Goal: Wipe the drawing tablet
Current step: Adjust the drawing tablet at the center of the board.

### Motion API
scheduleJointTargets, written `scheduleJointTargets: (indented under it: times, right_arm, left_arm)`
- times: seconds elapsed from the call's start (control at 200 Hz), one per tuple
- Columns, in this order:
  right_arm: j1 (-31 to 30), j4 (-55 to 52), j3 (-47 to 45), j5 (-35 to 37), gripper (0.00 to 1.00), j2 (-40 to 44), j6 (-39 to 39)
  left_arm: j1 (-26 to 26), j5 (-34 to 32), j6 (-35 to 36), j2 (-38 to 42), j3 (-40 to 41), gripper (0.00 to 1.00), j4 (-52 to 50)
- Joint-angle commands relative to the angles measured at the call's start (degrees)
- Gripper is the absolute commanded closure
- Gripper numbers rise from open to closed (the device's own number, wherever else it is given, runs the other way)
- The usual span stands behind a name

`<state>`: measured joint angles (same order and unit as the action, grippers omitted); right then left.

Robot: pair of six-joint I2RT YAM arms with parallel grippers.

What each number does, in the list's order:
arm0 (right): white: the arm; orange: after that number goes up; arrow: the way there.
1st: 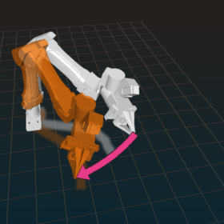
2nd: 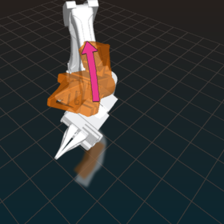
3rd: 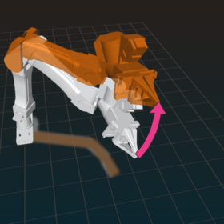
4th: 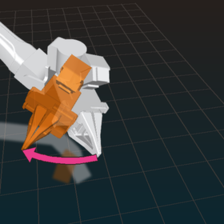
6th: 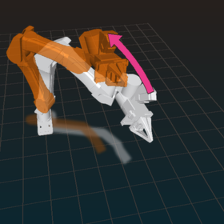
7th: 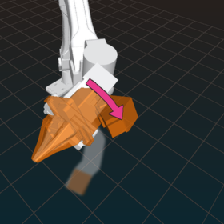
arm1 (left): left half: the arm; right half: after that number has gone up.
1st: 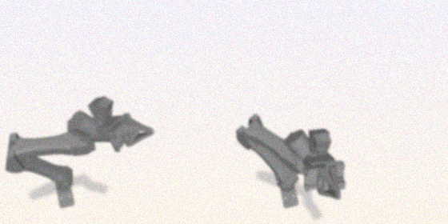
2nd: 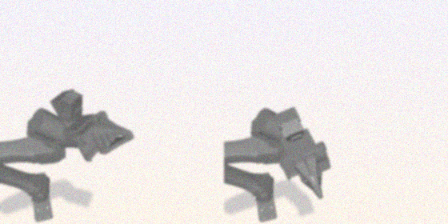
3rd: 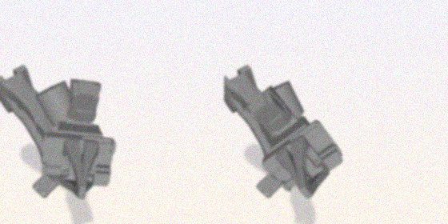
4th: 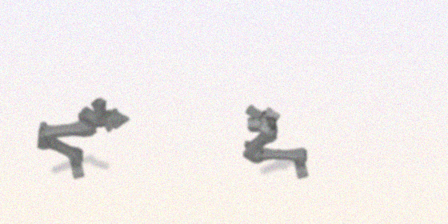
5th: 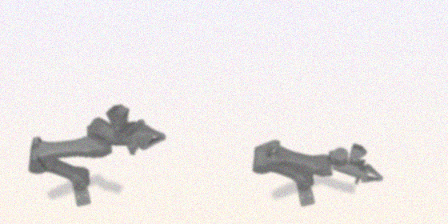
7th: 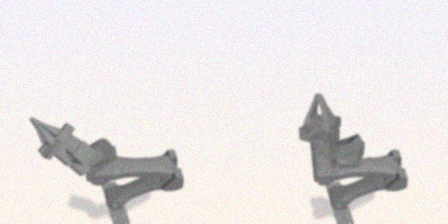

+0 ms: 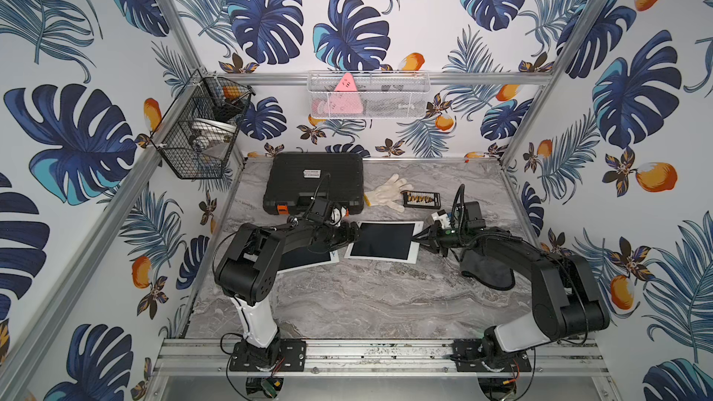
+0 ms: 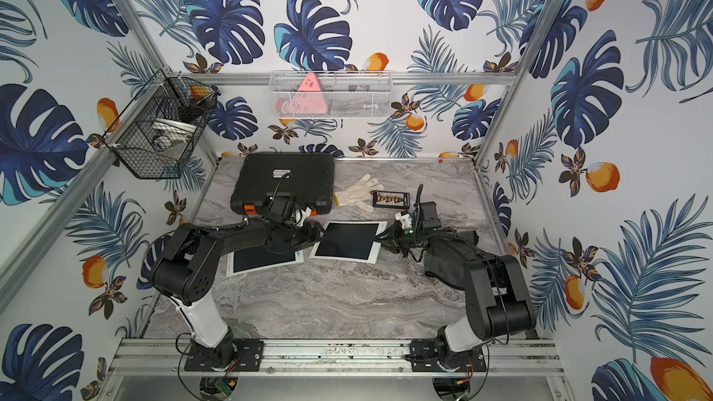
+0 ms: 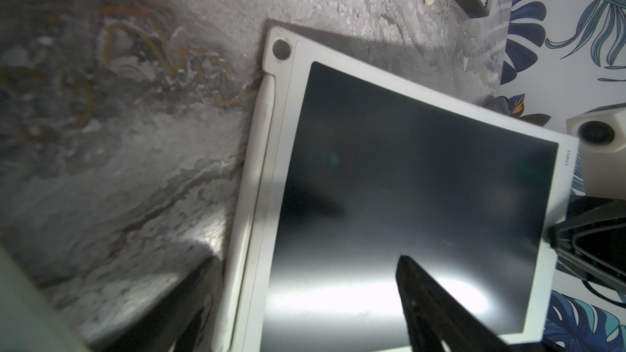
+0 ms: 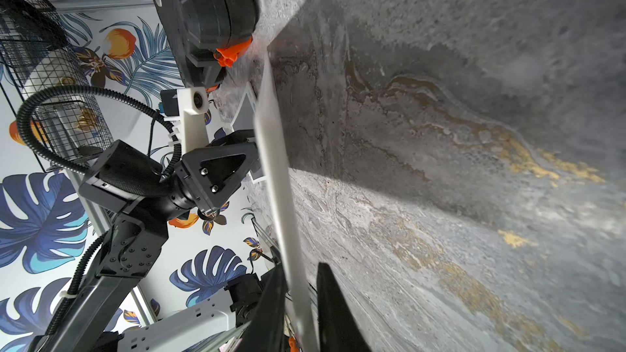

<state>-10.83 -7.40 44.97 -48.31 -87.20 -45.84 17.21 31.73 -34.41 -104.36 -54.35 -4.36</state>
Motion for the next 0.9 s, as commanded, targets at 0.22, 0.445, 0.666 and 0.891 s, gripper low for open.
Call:
scheduleJointTargets:
  times: [0.22, 0.445, 0.666, 0.891]
  right_arm:
    - [-0.33, -1.83, 0.82, 0.44, 0.88, 1.42, -0.84]
    - [-1.76, -4.87, 3.20, 2.12, 1.00, 1.42, 0.57]
    - [-3.55, -13.83, 8.30, 8.78, 1.00, 2.97, 5.86]
    - [-4.97, -28.07, 17.28, 21.77, 1.00, 8.34, 11.28]
  left_arm:
    - [0.06, -5.09, -0.71, -1.20, 1.92, 0.14, -14.01]
    - [0.07, -4.97, -0.81, -0.73, 2.05, 0.14, -14.01]
    - [0.06, -5.71, -1.23, 3.29, 0.15, 0.14, -16.66]
    - [1.76, -6.86, -4.54, 12.17, -2.99, 0.13, -21.27]
